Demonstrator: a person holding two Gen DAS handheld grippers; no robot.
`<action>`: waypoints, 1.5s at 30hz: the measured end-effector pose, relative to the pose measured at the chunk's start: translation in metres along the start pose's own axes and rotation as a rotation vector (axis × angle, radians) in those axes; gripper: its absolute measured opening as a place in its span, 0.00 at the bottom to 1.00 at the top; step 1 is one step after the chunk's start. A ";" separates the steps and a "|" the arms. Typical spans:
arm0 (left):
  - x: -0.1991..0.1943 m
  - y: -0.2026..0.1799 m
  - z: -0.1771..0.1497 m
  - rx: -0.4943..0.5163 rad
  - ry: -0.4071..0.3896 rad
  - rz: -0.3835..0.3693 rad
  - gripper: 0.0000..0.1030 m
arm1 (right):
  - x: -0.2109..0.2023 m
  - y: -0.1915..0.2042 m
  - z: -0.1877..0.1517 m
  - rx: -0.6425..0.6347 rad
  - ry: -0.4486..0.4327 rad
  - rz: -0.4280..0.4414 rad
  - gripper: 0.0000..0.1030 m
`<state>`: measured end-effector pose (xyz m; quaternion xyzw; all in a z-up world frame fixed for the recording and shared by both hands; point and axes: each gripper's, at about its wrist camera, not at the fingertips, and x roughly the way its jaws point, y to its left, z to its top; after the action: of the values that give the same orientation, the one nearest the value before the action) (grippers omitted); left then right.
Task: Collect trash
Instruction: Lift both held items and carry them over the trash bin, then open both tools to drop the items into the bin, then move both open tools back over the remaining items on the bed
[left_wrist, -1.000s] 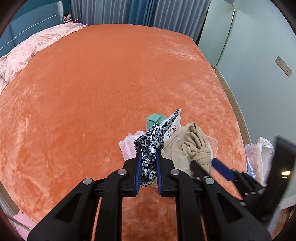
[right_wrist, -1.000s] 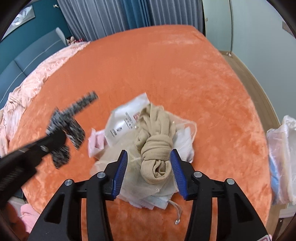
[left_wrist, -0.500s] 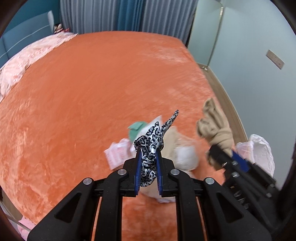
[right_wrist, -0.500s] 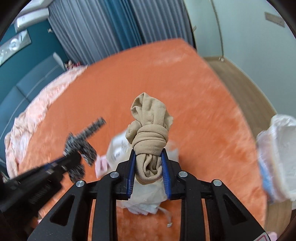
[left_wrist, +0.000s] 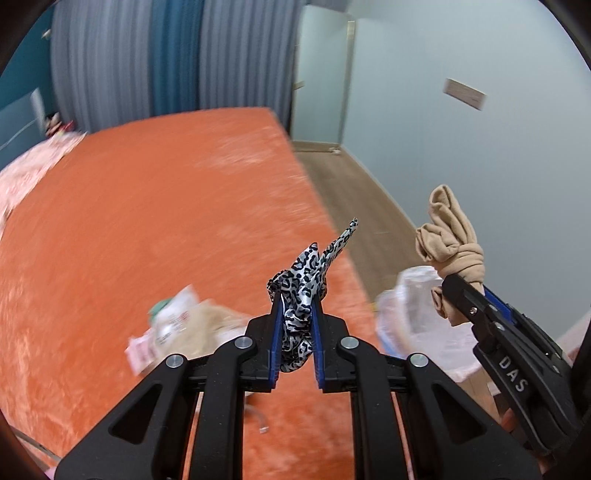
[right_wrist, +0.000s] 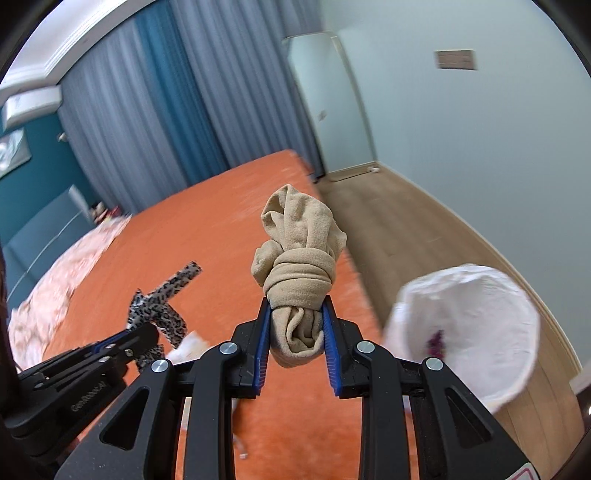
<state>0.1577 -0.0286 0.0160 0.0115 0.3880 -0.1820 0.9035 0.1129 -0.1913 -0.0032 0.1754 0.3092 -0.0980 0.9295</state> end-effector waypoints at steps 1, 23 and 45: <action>-0.001 -0.010 0.001 0.015 -0.004 -0.014 0.13 | -0.004 -0.011 0.001 0.017 -0.007 -0.011 0.24; 0.035 -0.173 0.001 0.292 0.007 -0.207 0.14 | -0.029 -0.154 -0.017 0.237 -0.037 -0.175 0.24; 0.076 -0.190 0.004 0.289 0.025 -0.161 0.57 | -0.002 -0.159 -0.018 0.264 -0.006 -0.202 0.37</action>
<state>0.1446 -0.2307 -0.0121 0.1127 0.3687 -0.3075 0.8699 0.0553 -0.3305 -0.0579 0.2638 0.3070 -0.2310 0.8848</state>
